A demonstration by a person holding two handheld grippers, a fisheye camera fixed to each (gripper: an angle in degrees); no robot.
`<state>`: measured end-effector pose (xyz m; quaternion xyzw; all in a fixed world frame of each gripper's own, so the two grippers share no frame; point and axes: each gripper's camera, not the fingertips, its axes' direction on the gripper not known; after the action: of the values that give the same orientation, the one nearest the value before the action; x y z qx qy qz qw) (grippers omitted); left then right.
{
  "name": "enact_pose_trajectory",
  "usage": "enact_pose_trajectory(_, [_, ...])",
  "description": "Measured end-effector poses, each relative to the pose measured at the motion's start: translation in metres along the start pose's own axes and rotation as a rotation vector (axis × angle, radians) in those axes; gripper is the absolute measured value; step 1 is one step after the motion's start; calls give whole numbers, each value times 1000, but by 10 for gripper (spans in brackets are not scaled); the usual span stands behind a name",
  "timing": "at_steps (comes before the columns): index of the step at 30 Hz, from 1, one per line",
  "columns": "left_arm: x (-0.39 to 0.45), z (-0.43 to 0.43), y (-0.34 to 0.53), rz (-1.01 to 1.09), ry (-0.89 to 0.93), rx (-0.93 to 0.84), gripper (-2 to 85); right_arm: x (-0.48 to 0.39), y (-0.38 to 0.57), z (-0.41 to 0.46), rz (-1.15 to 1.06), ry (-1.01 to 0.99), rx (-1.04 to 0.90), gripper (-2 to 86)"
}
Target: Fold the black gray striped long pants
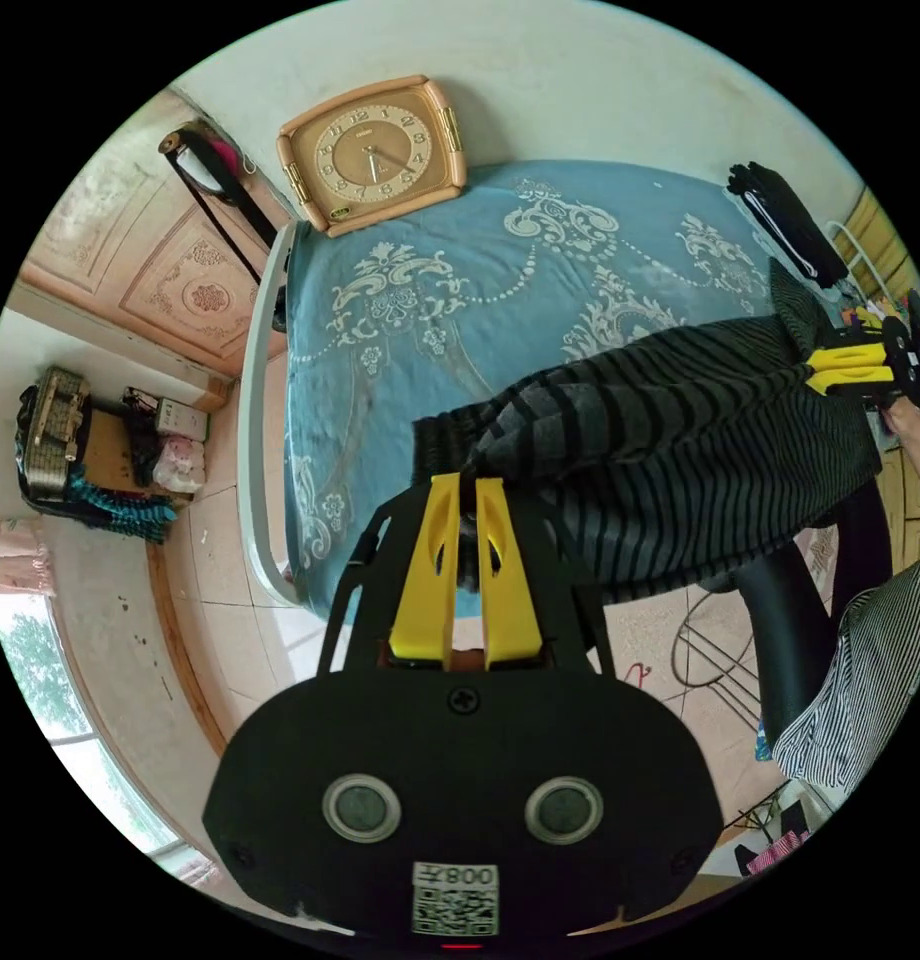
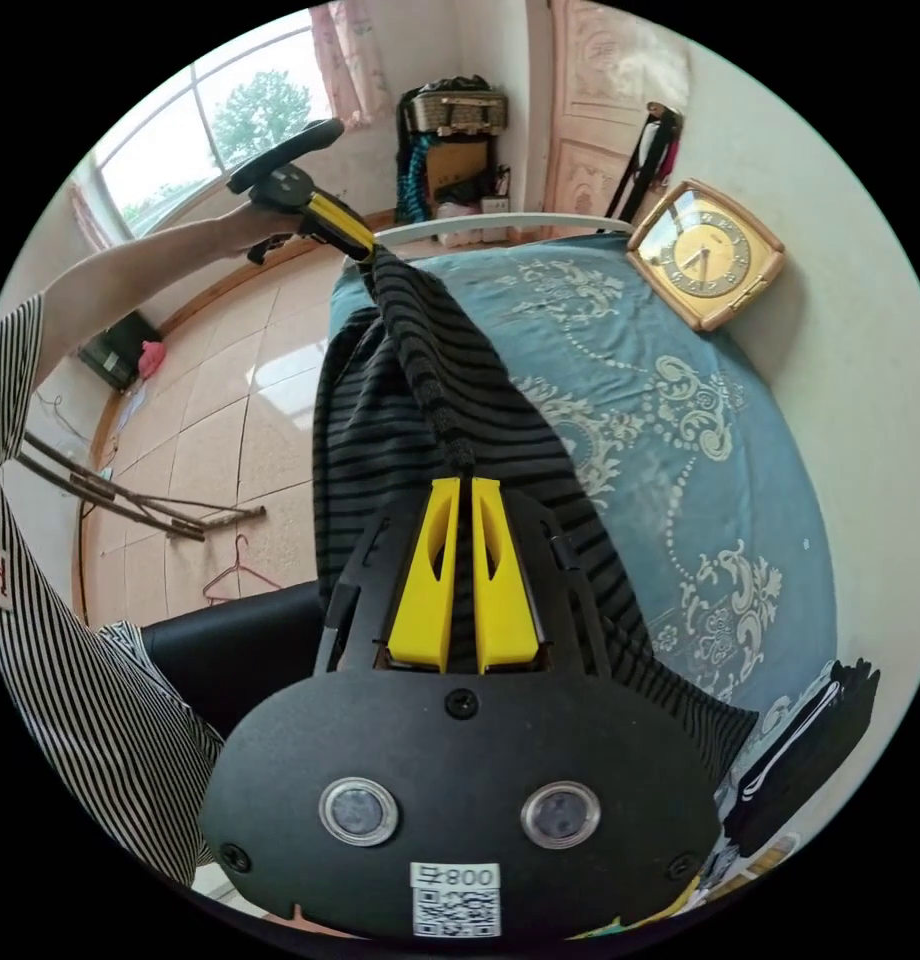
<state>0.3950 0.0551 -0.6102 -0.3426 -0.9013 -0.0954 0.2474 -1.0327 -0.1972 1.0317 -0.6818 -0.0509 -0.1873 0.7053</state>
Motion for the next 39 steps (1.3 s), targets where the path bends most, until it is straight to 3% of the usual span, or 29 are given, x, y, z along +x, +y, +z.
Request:
enact_pose_trajectory(14, [23, 36, 92, -8, -6, -70, 11, -104, -18, 69, -138, -142, -171, 19])
enact_pose_trajectory(26, [42, 77, 148, -65, -18, -97, 7, -127, -43, 150, -170, -169, -288, 20])
enact_pose_trajectory(39, [58, 70, 222, -172, -31, -11, 5, -124, -51, 193, -150, -193, -267, 22])
